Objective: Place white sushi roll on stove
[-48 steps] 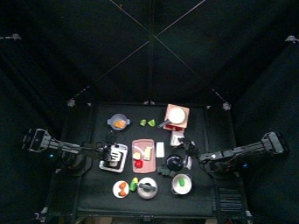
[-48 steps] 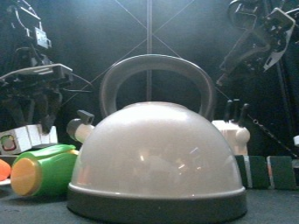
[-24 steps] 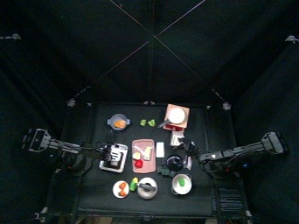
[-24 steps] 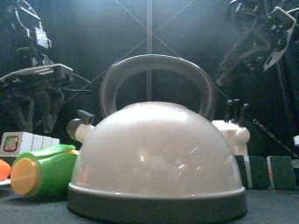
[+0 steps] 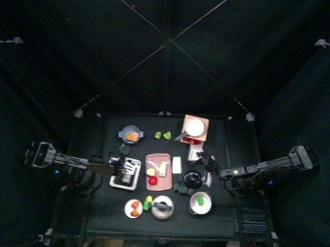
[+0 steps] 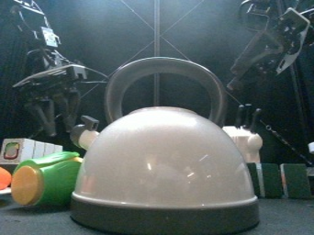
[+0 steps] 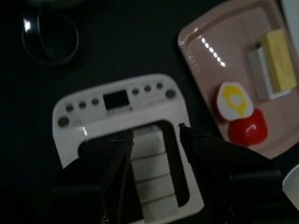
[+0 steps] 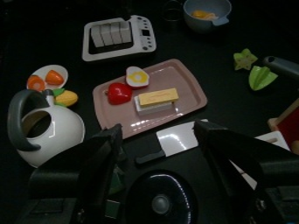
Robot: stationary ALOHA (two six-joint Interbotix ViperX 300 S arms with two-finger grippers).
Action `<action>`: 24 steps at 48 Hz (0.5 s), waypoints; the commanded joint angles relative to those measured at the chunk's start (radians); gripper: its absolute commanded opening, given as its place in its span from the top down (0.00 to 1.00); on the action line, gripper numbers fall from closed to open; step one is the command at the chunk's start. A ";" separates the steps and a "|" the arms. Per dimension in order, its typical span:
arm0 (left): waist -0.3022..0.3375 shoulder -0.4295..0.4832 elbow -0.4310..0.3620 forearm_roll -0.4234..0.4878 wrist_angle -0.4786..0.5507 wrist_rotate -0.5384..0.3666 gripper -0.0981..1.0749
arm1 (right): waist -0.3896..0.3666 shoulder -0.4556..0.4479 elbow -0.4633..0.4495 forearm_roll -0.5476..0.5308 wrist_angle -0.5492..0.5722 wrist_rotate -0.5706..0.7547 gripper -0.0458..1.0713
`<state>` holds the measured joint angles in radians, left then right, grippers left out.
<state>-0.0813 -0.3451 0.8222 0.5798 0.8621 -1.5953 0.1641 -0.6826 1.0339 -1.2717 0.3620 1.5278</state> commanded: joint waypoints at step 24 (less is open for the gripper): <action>0.115 0.041 -0.051 0.480 -0.242 -0.011 0.21 | -0.009 0.040 -0.035 0.008 -0.003 0.012 0.10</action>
<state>0.0276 -0.2945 0.8007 1.0002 0.6443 -1.6061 0.1549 -0.6427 1.0324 -1.2793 0.3605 1.5370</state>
